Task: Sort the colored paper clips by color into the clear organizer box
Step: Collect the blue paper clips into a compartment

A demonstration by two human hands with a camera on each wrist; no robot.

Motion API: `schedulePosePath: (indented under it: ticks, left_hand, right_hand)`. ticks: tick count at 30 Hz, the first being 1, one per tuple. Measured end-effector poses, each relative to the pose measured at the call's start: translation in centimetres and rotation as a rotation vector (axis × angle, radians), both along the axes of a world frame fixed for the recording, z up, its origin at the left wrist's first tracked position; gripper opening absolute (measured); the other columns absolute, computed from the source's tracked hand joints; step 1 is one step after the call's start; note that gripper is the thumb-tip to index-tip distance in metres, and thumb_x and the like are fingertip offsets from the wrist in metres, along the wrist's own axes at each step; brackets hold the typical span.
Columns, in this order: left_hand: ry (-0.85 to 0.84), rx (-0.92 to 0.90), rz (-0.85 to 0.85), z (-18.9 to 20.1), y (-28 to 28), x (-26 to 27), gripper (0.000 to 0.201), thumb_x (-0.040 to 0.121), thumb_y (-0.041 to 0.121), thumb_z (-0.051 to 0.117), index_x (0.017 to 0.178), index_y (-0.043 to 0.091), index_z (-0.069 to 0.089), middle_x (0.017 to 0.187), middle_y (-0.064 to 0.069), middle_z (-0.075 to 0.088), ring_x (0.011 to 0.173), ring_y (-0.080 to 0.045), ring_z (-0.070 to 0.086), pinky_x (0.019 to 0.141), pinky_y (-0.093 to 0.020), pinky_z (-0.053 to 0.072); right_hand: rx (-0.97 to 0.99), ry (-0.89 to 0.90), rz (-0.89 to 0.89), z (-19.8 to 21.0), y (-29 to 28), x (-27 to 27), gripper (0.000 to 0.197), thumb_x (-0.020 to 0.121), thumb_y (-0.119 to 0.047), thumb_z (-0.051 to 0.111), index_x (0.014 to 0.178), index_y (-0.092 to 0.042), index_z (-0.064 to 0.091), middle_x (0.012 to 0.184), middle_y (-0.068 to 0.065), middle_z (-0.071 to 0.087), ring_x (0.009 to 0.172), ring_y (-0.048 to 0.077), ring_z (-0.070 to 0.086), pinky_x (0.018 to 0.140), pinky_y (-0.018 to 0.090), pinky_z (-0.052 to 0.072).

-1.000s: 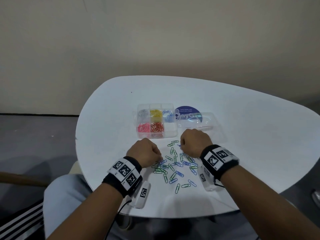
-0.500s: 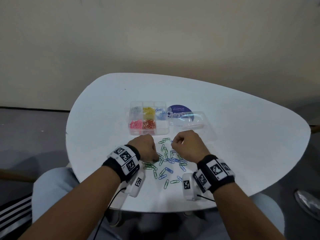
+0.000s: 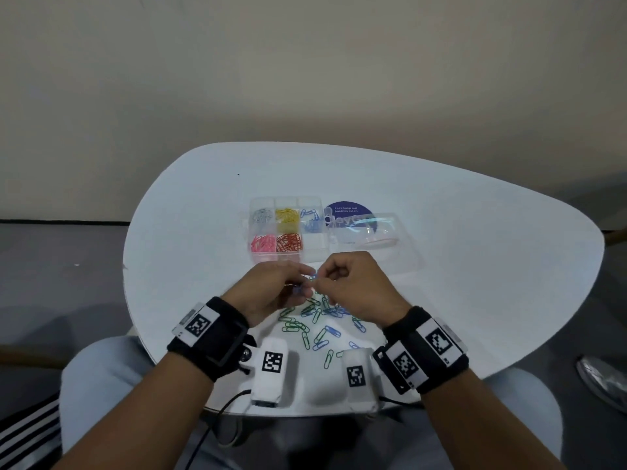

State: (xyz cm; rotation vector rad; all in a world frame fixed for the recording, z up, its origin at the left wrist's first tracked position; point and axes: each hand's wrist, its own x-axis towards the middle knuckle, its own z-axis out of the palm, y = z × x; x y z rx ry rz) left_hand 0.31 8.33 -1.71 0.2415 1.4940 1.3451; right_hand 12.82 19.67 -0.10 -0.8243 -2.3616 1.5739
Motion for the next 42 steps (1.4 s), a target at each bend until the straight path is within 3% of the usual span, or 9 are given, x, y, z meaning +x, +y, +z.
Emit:
schedulePosePath:
  ticks: [4, 6, 9, 14, 24, 29, 33, 36, 42]
  left_hand:
    - [-0.230, -0.027, 0.047, -0.9, 0.6, 1.4, 0.020, 0.090, 0.017, 0.045, 0.073, 0.009, 0.054, 0.059, -0.004, 0.043, 0.043, -0.012, 0.041, 0.038, -0.019, 0.035]
    - [0.096, -0.137, -0.034, -1.6, 0.6, 1.3, 0.031, 0.094, 0.029, 0.054, 0.067, 0.014, 0.056, 0.054, 0.004, 0.039, 0.042, -0.010, 0.031, 0.040, -0.019, 0.024]
    - [0.653, -0.211, -0.264, -1.7, 0.2, 0.5, 0.022, 0.086, 0.034, 0.071, 0.070, 0.018, 0.071, 0.045, 0.015, 0.048, 0.041, 0.000, 0.038, 0.047, -0.019, 0.031]
    - [0.979, -0.261, -0.568, -1.4, 0.1, 0.0, 0.009, 0.082, 0.025, 0.075, 0.091, 0.026, 0.078, 0.055, 0.014, 0.047, 0.052, -0.003, 0.042, 0.054, -0.020, 0.033]
    - [1.126, -0.334, -0.623, -1.7, -0.1, -0.8, 0.020, 0.078, 0.040, 0.077, 0.095, 0.030, 0.076, 0.068, 0.022, 0.050, 0.072, -0.007, 0.051, 0.069, -0.024, 0.041]
    - [1.151, -0.422, -0.673, -2.1, 0.5, 0.2, 0.009, 0.079, 0.033, 0.073, 0.075, 0.025, 0.073, 0.070, 0.014, 0.065, 0.075, -0.011, 0.061, 0.064, -0.025, 0.045]
    - [1.108, -0.483, -0.748, -2.1, 0.5, 0.0, 0.021, 0.079, 0.035, 0.071, 0.065, 0.019, 0.068, 0.069, 0.005, 0.069, 0.073, -0.016, 0.066, 0.060, -0.025, 0.047]
    - [0.970, -0.429, -0.669, -1.4, 0.3, -0.1, 0.030, 0.084, 0.030, 0.064, 0.062, 0.011, 0.057, 0.059, -0.004, 0.054, 0.058, -0.023, 0.051, 0.052, -0.026, 0.039]
    - [-0.214, 0.077, 0.033, -0.5, 0.3, 1.9, 0.016, 0.079, 0.011, 0.042, 0.064, 0.014, 0.043, 0.055, -0.003, 0.043, 0.040, -0.012, 0.027, 0.035, -0.018, 0.017]
  right_hand:
    - [0.162, -0.025, 0.037, -0.2, -0.2, -0.3, 0.007, 0.081, -0.023, 0.077, 0.078, -0.016, 0.075, 0.073, -0.004, 0.072, 0.061, -0.003, 0.059, 0.061, 0.014, 0.046]
    - [0.238, -0.092, 0.003, -0.8, 0.7, 0.6, 0.005, 0.082, -0.021, 0.074, 0.078, -0.019, 0.075, 0.074, -0.008, 0.071, 0.064, -0.002, 0.061, 0.064, 0.016, 0.047]
    - [0.298, -0.315, 0.064, -2.0, 1.4, 2.0, 0.012, 0.082, -0.017, 0.069, 0.076, -0.025, 0.075, 0.074, -0.010, 0.070, 0.073, 0.007, 0.066, 0.073, 0.029, 0.057]
    - [0.396, -0.449, 0.115, -2.9, 1.1, 1.7, 0.011, 0.081, -0.022, 0.070, 0.086, -0.029, 0.076, 0.085, -0.011, 0.069, 0.085, 0.015, 0.065, 0.080, 0.032, 0.055]
    - [0.478, -0.561, 0.222, -3.5, 1.1, 0.1, 0.014, 0.082, -0.015, 0.062, 0.072, -0.024, 0.067, 0.086, -0.005, 0.072, 0.084, 0.018, 0.067, 0.079, 0.037, 0.058]
    - [0.495, -0.555, 0.252, -3.0, 0.6, 0.2, 0.008, 0.076, -0.016, 0.064, 0.069, -0.020, 0.064, 0.079, -0.002, 0.070, 0.078, 0.019, 0.066, 0.073, 0.034, 0.057]
    - [0.403, -0.437, 0.182, -2.1, 1.5, 1.5, 0.011, 0.075, -0.010, 0.068, 0.068, -0.018, 0.064, 0.074, -0.005, 0.066, 0.073, 0.012, 0.062, 0.067, 0.028, 0.052]
    - [0.206, -0.265, 0.066, -1.2, 1.8, 2.7, 0.013, 0.075, -0.003, 0.072, 0.071, -0.015, 0.068, 0.069, -0.002, 0.067, 0.060, 0.008, 0.059, 0.062, 0.027, 0.053]
    - [0.064, -0.015, 0.028, 0.9, -0.8, 1.7, 0.009, 0.079, 0.001, 0.072, 0.082, -0.007, 0.071, 0.067, 0.001, 0.064, 0.052, 0.002, 0.055, 0.056, 0.017, 0.047]
